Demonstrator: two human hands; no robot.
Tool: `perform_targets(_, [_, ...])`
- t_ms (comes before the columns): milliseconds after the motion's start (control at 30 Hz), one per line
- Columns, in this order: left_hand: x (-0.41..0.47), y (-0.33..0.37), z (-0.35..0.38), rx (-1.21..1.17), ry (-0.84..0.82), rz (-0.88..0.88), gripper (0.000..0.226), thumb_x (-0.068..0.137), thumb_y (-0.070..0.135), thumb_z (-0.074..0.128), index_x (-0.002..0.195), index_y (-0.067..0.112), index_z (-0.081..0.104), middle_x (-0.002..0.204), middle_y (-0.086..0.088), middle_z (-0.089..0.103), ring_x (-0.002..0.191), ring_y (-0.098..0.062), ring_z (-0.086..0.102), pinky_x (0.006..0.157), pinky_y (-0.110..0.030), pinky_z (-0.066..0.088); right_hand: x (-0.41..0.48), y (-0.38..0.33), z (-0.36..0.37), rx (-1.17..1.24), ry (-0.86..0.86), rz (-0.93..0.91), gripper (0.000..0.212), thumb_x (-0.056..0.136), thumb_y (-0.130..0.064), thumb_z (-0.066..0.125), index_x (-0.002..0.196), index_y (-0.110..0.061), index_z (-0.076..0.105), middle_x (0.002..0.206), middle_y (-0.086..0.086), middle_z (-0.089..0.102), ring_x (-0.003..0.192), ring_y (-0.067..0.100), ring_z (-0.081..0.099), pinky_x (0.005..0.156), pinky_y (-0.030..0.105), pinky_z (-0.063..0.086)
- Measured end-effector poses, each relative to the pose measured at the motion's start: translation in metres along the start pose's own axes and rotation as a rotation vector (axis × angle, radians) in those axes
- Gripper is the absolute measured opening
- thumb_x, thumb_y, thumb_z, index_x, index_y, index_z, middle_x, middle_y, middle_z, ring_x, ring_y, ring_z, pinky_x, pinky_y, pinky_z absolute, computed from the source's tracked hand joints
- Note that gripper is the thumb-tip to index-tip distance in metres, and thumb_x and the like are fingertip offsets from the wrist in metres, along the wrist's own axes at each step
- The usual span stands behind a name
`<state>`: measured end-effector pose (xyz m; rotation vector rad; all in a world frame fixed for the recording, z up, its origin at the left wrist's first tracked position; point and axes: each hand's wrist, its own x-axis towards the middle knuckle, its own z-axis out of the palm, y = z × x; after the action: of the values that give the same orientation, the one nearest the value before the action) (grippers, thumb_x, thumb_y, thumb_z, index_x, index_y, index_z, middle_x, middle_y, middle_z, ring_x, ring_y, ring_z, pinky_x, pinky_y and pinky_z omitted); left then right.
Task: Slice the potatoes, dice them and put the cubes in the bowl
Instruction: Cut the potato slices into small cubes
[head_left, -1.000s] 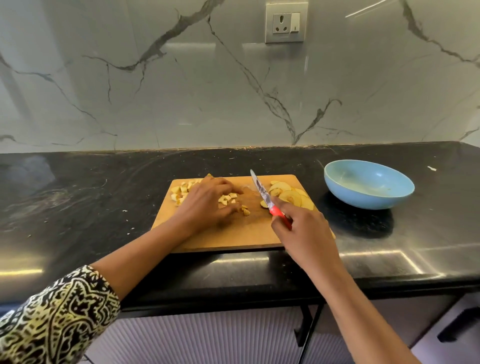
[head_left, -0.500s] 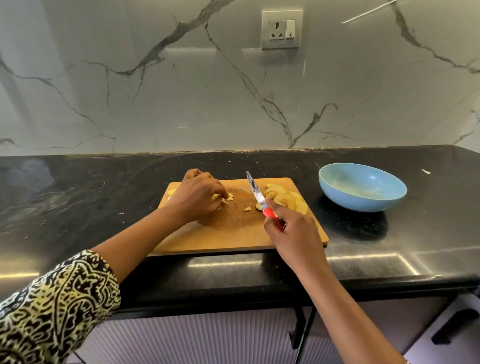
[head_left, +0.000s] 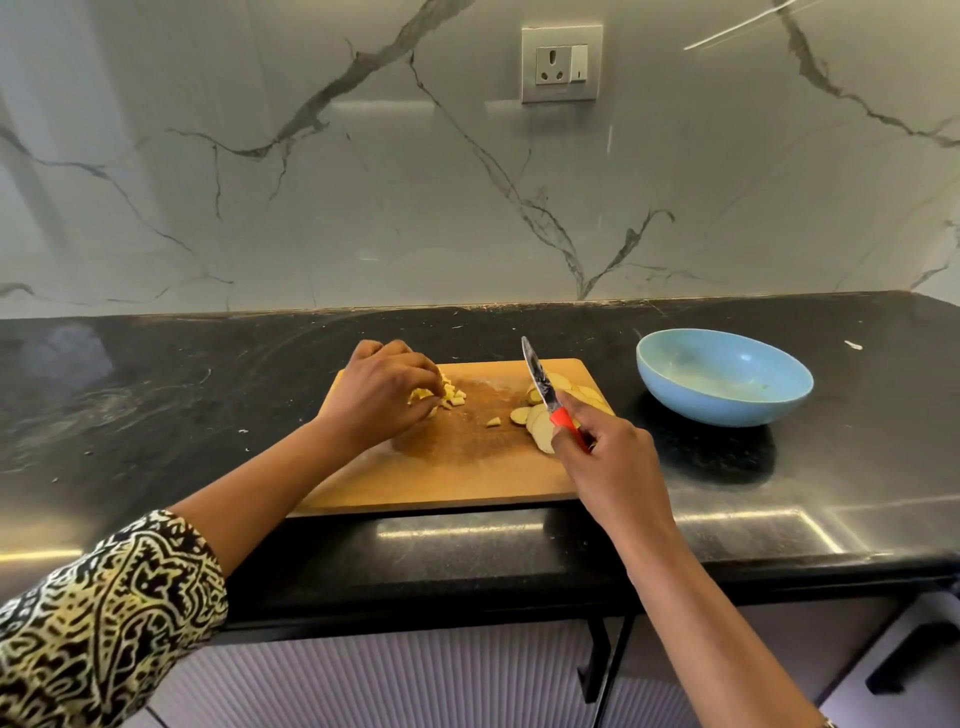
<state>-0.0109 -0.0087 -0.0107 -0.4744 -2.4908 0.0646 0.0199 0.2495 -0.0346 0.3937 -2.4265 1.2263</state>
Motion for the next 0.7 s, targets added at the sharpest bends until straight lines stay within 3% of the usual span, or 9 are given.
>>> perform_targets(133, [0.006,0.003,0.000,-0.065,0.012,-0.122,0.046,0.091,0.035,0.060,0.135,0.029,0.051,0.104,0.006,0.070,0.095,-0.018,0.062,0.088,-0.039,0.038,0.002,0.004,-0.007,0.014,0.015,0.048,0.039,0.093,-0.026,0.057,0.132,-0.031,0.056,0.059,-0.013,0.048,0.049,0.004,0.044,0.046,0.015,0.032])
perform_targets(200, [0.011,0.006,0.000,-0.022,-0.056,-0.105,0.052,0.092,0.043,0.055,0.141,0.032,0.042,0.120,0.004,0.064,0.109,-0.019,0.055,0.089,-0.038,0.035,0.002,0.005,-0.008,0.020,0.021,0.062,0.040,0.093,-0.026,0.057,0.133,-0.031,0.055,0.056,-0.012,0.045,0.048,0.004,0.044,0.046,0.015,0.033])
perform_targets(300, [0.023,0.020,0.001,-0.004,-0.234,-0.018,0.046,0.092,0.051,0.048,0.136,0.036,0.048,0.136,0.008,0.050,0.124,-0.015,0.042,0.096,-0.035,0.030,0.002,0.007,-0.010,0.052,0.014,0.080,0.040,0.093,-0.026,0.058,0.133,-0.030,0.055,0.059,-0.011,0.048,0.048,0.006,0.043,0.046,0.016,0.033])
perform_targets(433, [0.037,0.043,0.009,-0.020,-0.376,0.055,0.036,0.092,0.053,0.049,0.123,0.039,0.059,0.125,0.012,0.057,0.112,-0.009,0.047,0.090,-0.030,0.031,0.001,0.009,-0.009,0.090,0.001,0.084,0.040,0.093,-0.028,0.058,0.133,-0.031,0.056,0.064,-0.007,0.054,0.052,0.009,0.044,0.047,0.019,0.034])
perform_targets(567, [0.045,0.049,0.009,-0.063,-0.369,0.032,0.027,0.091,0.046,0.056,0.113,0.035,0.067,0.113,0.011,0.065,0.098,-0.005,0.052,0.089,-0.029,0.040,0.000,0.009,-0.009,0.105,-0.003,0.079,0.039,0.093,-0.028,0.058,0.132,-0.032,0.055,0.060,-0.008,0.051,0.047,0.008,0.040,0.044,0.020,0.033])
perform_targets(700, [0.036,0.039,0.002,0.191,-0.283,0.032,0.026,0.095,0.043,0.049,0.114,0.035,0.064,0.114,0.010,0.064,0.100,-0.010,0.053,0.084,-0.029,0.033,-0.001,0.008,-0.009,0.100,-0.018,0.075,0.040,0.093,-0.028,0.058,0.132,-0.030,0.056,0.064,-0.010,0.054,0.046,0.006,0.041,0.045,0.015,0.035])
